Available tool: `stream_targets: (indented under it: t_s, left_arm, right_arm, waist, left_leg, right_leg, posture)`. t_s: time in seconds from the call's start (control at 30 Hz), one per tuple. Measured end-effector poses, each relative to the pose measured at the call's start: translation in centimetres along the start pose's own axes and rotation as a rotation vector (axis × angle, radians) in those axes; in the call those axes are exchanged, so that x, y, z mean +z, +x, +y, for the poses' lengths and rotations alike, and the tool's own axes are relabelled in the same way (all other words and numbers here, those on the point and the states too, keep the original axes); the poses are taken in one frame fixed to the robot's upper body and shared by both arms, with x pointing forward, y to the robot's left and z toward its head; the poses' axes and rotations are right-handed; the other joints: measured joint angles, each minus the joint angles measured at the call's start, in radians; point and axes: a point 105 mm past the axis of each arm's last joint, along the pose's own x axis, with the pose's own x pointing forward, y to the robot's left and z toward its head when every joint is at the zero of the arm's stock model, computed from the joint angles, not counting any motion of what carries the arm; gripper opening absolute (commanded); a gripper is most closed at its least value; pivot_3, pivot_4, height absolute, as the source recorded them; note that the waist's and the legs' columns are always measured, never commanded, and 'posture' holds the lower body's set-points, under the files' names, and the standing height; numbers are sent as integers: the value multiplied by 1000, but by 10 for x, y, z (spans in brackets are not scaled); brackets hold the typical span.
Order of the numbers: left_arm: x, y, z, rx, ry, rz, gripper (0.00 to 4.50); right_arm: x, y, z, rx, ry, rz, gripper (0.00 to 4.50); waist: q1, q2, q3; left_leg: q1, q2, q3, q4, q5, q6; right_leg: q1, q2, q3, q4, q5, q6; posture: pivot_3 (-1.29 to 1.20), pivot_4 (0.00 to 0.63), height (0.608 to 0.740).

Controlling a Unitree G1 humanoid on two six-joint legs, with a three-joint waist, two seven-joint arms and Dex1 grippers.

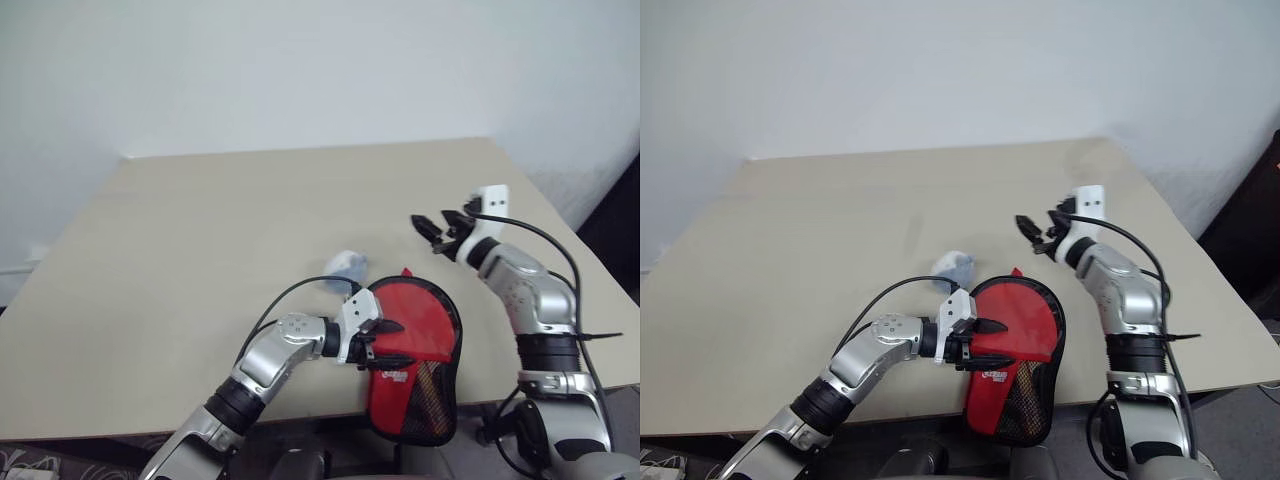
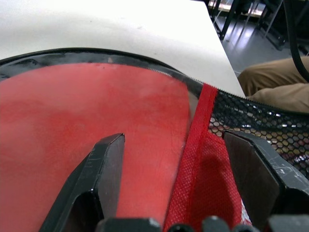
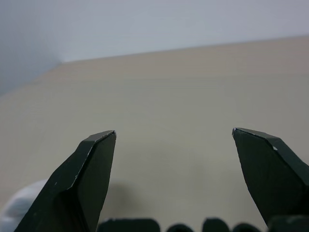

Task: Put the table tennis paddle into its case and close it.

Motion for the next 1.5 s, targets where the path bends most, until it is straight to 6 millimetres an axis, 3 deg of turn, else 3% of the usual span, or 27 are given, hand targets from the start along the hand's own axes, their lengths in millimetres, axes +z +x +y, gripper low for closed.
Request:
stream_targets:
  t_s: [0.3, 0.57, 0.8, 0.9, 1.27, 1.5]
  left_arm:
    - [0, 0, -1, 7, -32, -7, 3404]
    - [0, 1, 0, 24, -51, -16, 3404]
    - [0, 1, 0, 26, -50, -14, 3404]
    - [0, 1, 0, 27, -52, -13, 3431]
    - [1, 2, 0, 27, -62, -6, 3431]
    - [2, 3, 1, 27, -72, -6, 3431]
  right_arm:
    - [-27, 17, 66, 350, 33, 207, 4175]
    - [-57, 21, 72, 392, 72, 342, 4175]
    - [-62, 29, 72, 364, 7, 363, 4175]
    - [-61, 30, 73, 365, -18, 343, 3576]
    - [-63, 27, 79, 389, -62, 303, 82]
    - [-41, 47, 47, 139, 23, 206, 3]
  waist:
    - [0, 0, 0]
    - [0, 0, 0]
    - [0, 0, -1]
    - [0, 0, -1]
    - [0, 0, -1]
    - [1, 0, -1]
  left_leg:
    - [1, 0, -1, 0, 0, 0]
    - [1, 0, -1, 0, 0, 0]
    - [1, 0, -1, 0, 0, 0]
    - [1, 0, -1, 0, 0, 0]
    - [1, 0, -1, 0, 0, 0]
    - [2, 0, -1, 0, 0, 0]
  right_leg:
    - [0, 0, 0, 1, 0, 0]
    - [0, 0, 0, 1, 0, 0]
    - [0, 0, 0, 1, 0, 0]
    - [1, 0, 0, 1, 0, 0]
    - [1, 0, 0, 1, 0, 0]
    - [1, 1, 0, 1, 0, 0]
  posture:
    - [0, 0, 740]
    - [0, 0, 740]
    - [0, 0, 740]
    - [0, 0, 740]
    - [0, 0, 740]
    - [0, 0, 740]
